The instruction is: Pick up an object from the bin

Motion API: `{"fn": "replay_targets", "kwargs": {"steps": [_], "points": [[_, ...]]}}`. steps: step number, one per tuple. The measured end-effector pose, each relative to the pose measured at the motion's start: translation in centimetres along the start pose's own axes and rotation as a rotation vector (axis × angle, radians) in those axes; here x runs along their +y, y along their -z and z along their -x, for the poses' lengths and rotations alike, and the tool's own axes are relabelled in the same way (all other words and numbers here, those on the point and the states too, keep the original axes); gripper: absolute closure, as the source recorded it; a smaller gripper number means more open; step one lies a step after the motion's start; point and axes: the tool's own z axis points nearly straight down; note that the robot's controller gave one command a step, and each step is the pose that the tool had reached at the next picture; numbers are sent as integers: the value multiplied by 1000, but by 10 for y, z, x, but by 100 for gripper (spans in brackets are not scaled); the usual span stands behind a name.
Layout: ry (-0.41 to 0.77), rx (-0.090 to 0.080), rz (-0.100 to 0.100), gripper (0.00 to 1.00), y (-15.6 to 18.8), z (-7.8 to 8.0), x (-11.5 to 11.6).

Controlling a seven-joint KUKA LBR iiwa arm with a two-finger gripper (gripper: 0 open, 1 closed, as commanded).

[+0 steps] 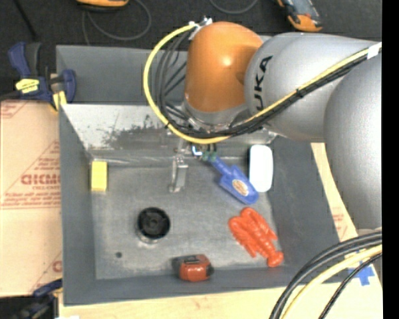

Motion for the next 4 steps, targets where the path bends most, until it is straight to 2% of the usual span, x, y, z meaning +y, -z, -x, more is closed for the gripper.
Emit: {"fn": "replay_targets", "kwargs": {"steps": [1,2,3,4], "points": [[-2,-8,1,0,5,1,0],[15,-12,0,0,-50,-41,23],[2,-2,1,0,-80,-44,20],[86,-9,-1,0,-104,-45,11]]}}
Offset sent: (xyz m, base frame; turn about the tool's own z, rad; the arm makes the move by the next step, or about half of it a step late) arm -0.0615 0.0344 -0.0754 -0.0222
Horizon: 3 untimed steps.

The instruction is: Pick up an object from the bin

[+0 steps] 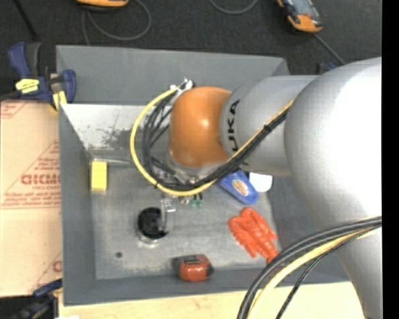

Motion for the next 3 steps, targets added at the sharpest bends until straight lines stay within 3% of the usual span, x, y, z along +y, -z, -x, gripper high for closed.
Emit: {"fn": "replay_targets", "kwargs": {"steps": [1,2,3], "points": [[110,-5,1,0,-11,-19,-3],[117,-6,2,0,-12,-33,-2],[216,4,1,100,-13,-32,-3]]}}
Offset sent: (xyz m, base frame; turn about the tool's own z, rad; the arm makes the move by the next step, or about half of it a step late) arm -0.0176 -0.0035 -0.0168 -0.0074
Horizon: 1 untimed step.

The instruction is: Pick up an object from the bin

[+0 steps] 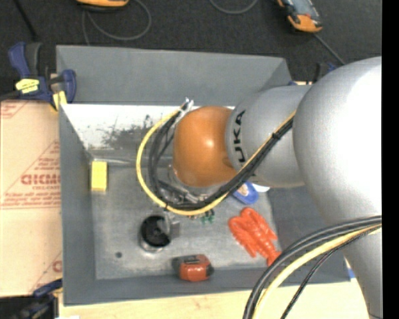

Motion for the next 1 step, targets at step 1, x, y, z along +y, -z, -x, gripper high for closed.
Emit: {"fn": "replay_targets", "kwargs": {"steps": [1], "points": [[1,0,1,100,0,0,0]]}}
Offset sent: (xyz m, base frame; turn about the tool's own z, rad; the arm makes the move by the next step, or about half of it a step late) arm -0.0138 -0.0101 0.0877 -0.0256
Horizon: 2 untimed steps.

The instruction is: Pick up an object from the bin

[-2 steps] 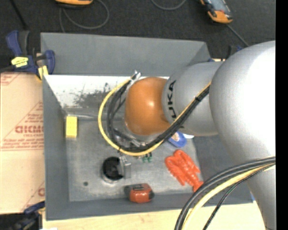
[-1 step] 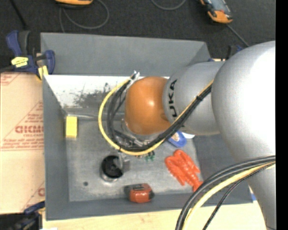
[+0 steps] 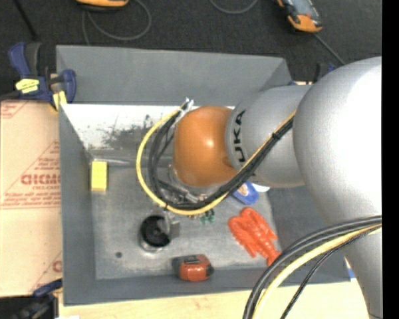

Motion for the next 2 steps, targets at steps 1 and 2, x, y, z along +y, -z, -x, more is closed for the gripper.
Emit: {"fn": "replay_targets", "kwargs": {"steps": [1,2], "points": [[20,-1,-1,100,88,-16,-6],[19,-1,0,100,88,-16,-6]]}}
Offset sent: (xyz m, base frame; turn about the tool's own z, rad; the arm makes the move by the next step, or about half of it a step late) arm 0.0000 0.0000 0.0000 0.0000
